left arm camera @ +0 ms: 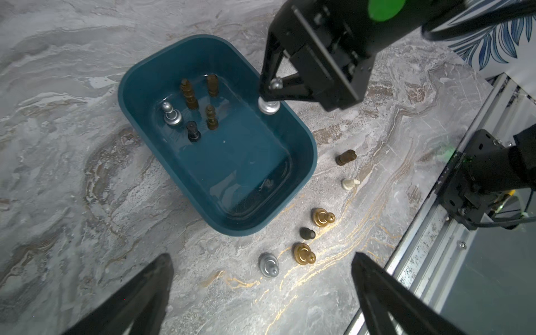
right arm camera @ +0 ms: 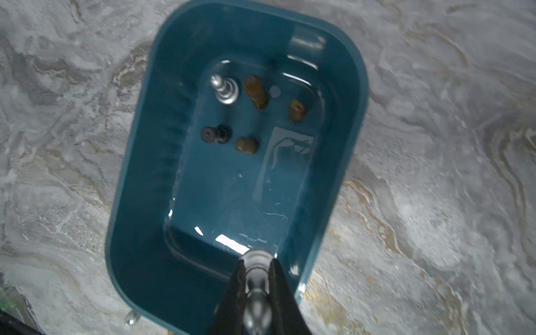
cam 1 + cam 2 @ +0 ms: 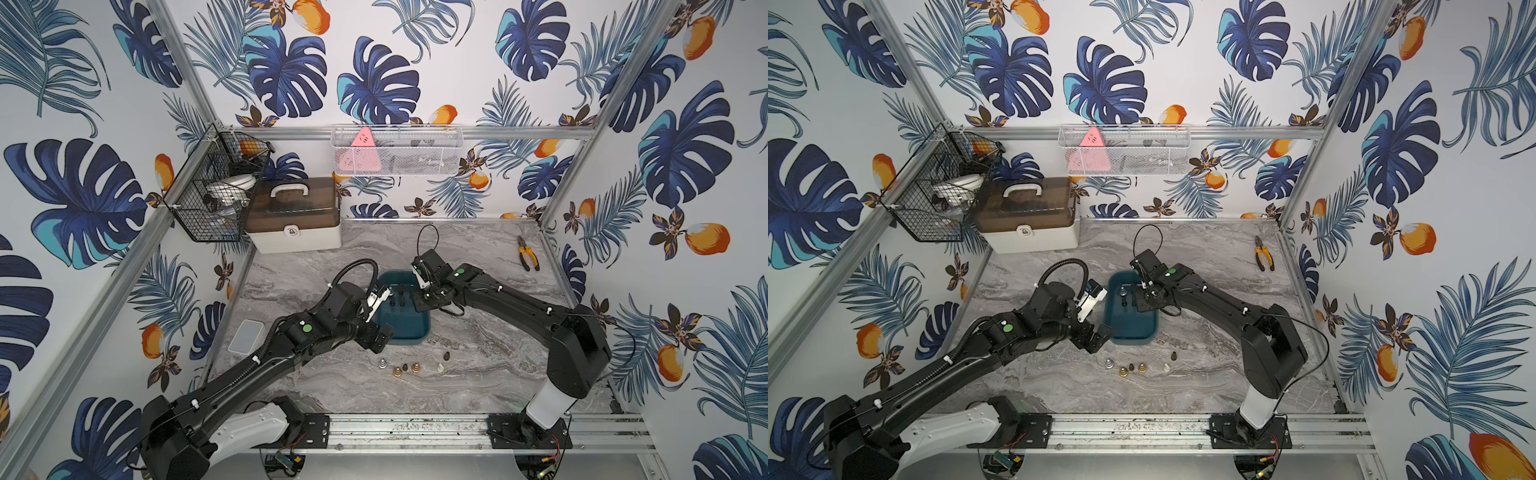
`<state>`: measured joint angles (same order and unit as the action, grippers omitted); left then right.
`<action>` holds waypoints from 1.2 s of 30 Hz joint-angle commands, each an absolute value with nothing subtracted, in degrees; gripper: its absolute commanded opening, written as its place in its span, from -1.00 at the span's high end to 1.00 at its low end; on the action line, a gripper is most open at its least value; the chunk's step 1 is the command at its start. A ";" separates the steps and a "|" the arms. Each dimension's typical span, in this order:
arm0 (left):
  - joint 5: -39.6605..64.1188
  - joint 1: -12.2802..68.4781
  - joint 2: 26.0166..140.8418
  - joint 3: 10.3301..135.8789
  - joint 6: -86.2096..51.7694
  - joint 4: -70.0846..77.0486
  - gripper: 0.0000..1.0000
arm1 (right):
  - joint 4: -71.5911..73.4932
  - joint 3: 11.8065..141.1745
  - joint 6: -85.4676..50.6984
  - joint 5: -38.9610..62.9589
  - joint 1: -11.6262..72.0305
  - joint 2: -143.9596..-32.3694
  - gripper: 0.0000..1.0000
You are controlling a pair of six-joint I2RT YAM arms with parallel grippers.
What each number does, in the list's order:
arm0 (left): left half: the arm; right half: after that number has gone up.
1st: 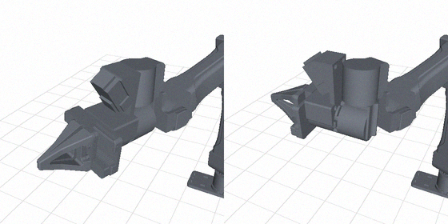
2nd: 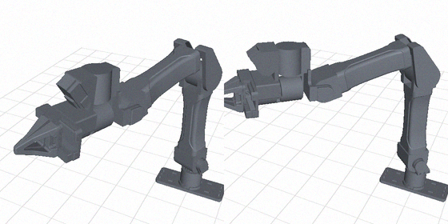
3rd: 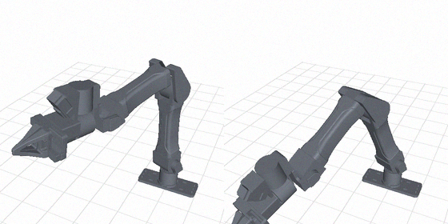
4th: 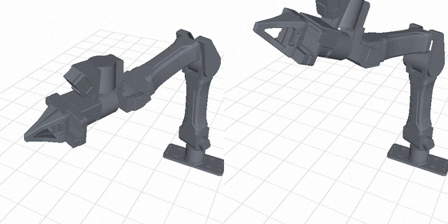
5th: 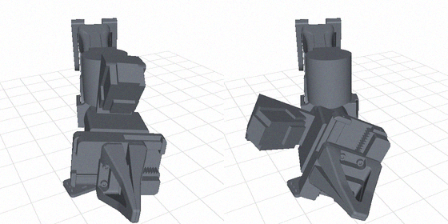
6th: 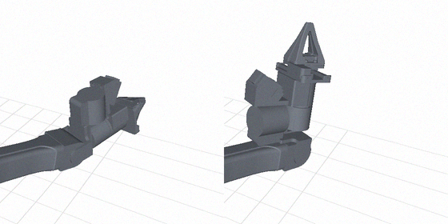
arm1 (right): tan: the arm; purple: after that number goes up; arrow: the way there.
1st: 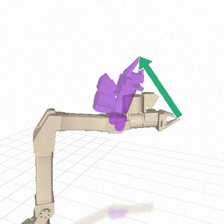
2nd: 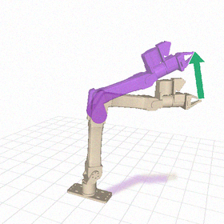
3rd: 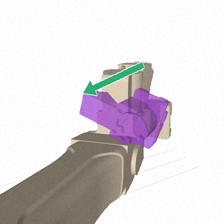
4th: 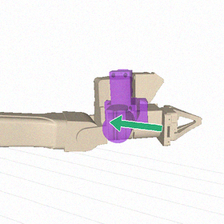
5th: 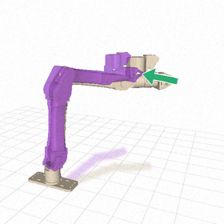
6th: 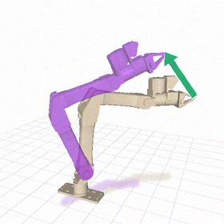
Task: Put the chess pieces into the storage box
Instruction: Pick up the chess piece at the center of the board, then place the chess piece in the storage box.
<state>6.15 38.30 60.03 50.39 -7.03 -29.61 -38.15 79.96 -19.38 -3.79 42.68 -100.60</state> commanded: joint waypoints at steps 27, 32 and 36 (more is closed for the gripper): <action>3.42 37.44 60.38 50.97 -7.38 -29.69 -0.98 | -35.43 89.52 -15.39 -12.16 41.86 -117.81 0.70; 3.43 37.46 60.47 50.98 -7.34 -29.75 -0.98 | -35.16 89.81 -15.23 -12.35 41.50 -118.78 0.69; 3.30 37.47 60.48 51.07 -7.22 -29.81 -0.98 | -34.54 89.32 -15.21 -12.22 41.47 -118.74 0.69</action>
<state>3.57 37.56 60.42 50.61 -7.53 -30.17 -35.48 89.30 -15.59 -12.10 41.47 -118.72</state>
